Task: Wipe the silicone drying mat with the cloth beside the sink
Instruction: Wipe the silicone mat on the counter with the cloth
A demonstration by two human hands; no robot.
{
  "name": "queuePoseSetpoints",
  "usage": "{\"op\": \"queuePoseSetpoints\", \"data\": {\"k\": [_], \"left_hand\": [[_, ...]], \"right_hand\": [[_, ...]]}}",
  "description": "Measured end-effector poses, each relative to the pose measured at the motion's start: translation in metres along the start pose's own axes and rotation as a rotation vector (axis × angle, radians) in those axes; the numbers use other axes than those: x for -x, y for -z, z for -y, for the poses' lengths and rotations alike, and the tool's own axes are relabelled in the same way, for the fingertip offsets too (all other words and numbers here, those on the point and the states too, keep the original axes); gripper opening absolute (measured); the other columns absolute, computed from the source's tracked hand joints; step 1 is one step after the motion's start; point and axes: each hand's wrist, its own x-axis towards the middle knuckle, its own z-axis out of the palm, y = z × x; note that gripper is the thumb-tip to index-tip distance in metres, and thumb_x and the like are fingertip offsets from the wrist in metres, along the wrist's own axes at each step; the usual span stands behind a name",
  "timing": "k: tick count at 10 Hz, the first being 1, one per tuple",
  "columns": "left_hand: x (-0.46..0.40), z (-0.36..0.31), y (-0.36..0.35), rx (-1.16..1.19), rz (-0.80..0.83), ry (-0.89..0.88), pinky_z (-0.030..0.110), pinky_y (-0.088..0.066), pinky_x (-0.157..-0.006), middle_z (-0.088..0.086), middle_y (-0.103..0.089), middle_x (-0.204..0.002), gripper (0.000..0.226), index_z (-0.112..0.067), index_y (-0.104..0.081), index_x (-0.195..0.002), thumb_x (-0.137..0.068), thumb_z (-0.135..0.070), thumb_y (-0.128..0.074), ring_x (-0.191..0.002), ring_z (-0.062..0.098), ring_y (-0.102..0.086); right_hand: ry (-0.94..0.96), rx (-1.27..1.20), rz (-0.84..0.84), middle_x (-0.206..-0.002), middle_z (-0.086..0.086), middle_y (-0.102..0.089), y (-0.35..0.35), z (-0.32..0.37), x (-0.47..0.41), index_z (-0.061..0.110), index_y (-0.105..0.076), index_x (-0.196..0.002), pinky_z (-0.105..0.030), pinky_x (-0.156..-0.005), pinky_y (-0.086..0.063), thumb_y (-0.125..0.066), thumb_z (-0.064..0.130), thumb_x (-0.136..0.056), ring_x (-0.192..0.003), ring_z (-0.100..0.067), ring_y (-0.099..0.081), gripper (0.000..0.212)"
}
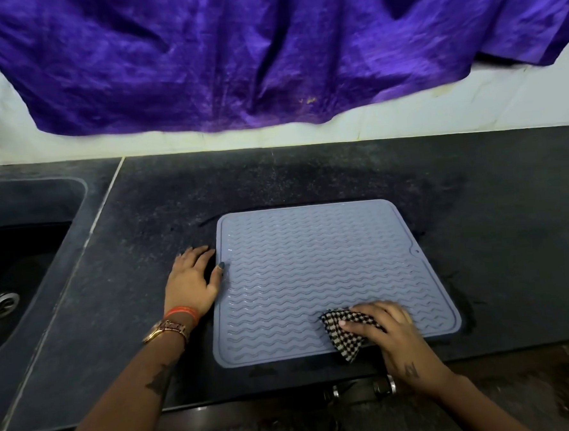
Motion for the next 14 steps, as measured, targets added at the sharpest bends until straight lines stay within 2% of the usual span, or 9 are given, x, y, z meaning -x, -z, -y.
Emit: {"op": "queuePoseSetpoints", "data": {"k": [2,4,5,7,8,9,11,13,14], "left_hand": [[0.000,0.000,0.001,-0.001,0.008,0.005,0.042,-0.021,-0.116,0.010,-0.049,-0.138,0.060,-0.009,-0.053,-0.128,-0.083,-0.044,-0.036,-0.134,0.031,-0.034],[0.000,0.000,0.001,0.006,0.005,-0.001,0.043,-0.021,-0.115,0.011,-0.050,-0.137,0.059,-0.008,-0.054,-0.127,-0.083,-0.042,-0.037,-0.134,0.032,-0.035],[0.000,-0.001,0.000,0.002,0.007,-0.002,0.043,-0.021,-0.115,0.011,-0.050,-0.137,0.059,-0.008,-0.054,-0.127,-0.083,-0.042,-0.037,-0.134,0.032,-0.035],[-0.001,-0.001,0.001,0.008,0.002,0.005,0.042,-0.021,-0.116,0.011,-0.051,-0.136,0.059,-0.009,-0.054,-0.127,-0.083,-0.043,-0.037,-0.133,0.032,-0.036],[-0.001,-0.002,0.001,0.009,0.007,0.008,0.042,-0.021,-0.116,0.011,-0.051,-0.137,0.058,-0.009,-0.054,-0.127,-0.083,-0.043,-0.037,-0.134,0.031,-0.035],[-0.001,-0.002,0.001,0.011,0.002,0.008,0.042,-0.021,-0.116,0.011,-0.051,-0.136,0.058,-0.009,-0.055,-0.127,-0.083,-0.042,-0.037,-0.133,0.031,-0.036],[0.000,-0.002,0.001,0.019,-0.009,0.005,0.044,-0.022,-0.115,0.012,-0.052,-0.134,0.057,-0.008,-0.055,-0.126,-0.083,-0.041,-0.039,-0.132,0.033,-0.037],[0.000,-0.002,0.001,0.015,-0.012,0.006,0.044,-0.022,-0.115,0.011,-0.052,-0.135,0.057,-0.010,-0.055,-0.126,-0.083,-0.042,-0.038,-0.132,0.031,-0.037],[-0.001,-0.002,0.001,0.016,-0.012,0.010,0.044,-0.023,-0.115,0.011,-0.052,-0.134,0.056,-0.010,-0.056,-0.126,-0.083,-0.042,-0.038,-0.132,0.031,-0.038]], "right_hand": [[0.015,0.051,-0.101,-0.123,0.007,-0.060,0.009,-0.008,-0.021,0.032,-0.058,-0.117,-0.032,-0.095,-0.027,-0.040,0.011,-0.080,-0.112,-0.015,-0.042,0.046],[0.022,0.033,-0.058,-0.120,0.007,-0.061,0.004,-0.017,-0.026,0.032,-0.055,-0.115,-0.028,-0.090,-0.026,-0.059,0.003,-0.067,-0.110,-0.011,-0.040,0.057],[-0.041,0.008,-0.101,-0.122,0.007,-0.059,0.006,-0.024,-0.041,0.030,-0.059,-0.115,-0.029,-0.092,-0.027,-0.050,0.006,-0.076,-0.111,-0.015,-0.044,0.046],[-0.119,-0.043,-0.021,-0.121,-0.003,-0.060,0.002,-0.027,-0.056,0.020,-0.067,-0.109,-0.038,-0.092,-0.033,-0.063,-0.011,-0.067,-0.110,-0.029,-0.054,0.053],[-0.130,-0.141,-0.081,-0.114,-0.009,-0.058,0.011,-0.036,-0.070,0.016,-0.069,-0.106,-0.044,-0.089,-0.044,-0.059,-0.007,-0.071,-0.106,-0.031,-0.055,0.043],[-0.247,-0.031,-0.086,-0.118,-0.011,-0.057,0.002,-0.027,-0.080,0.019,-0.067,-0.111,-0.045,-0.091,-0.037,-0.061,-0.011,-0.070,-0.110,-0.033,-0.052,0.052],[-0.159,-0.140,-0.031,-0.115,-0.008,-0.057,0.009,-0.054,-0.092,0.019,-0.067,-0.109,-0.043,-0.092,-0.043,-0.058,-0.006,-0.072,-0.106,-0.030,-0.052,0.046],[-0.234,0.000,0.013,-0.126,-0.006,-0.053,-0.006,-0.055,-0.100,0.024,-0.059,-0.122,-0.044,-0.095,-0.035,-0.050,0.000,-0.074,-0.117,-0.029,-0.045,0.054],[-0.159,-0.092,0.002,-0.119,-0.005,-0.058,0.004,-0.070,-0.111,0.021,-0.062,-0.116,-0.040,-0.093,-0.040,-0.054,-0.014,-0.071,-0.110,-0.030,-0.051,0.057]]}}
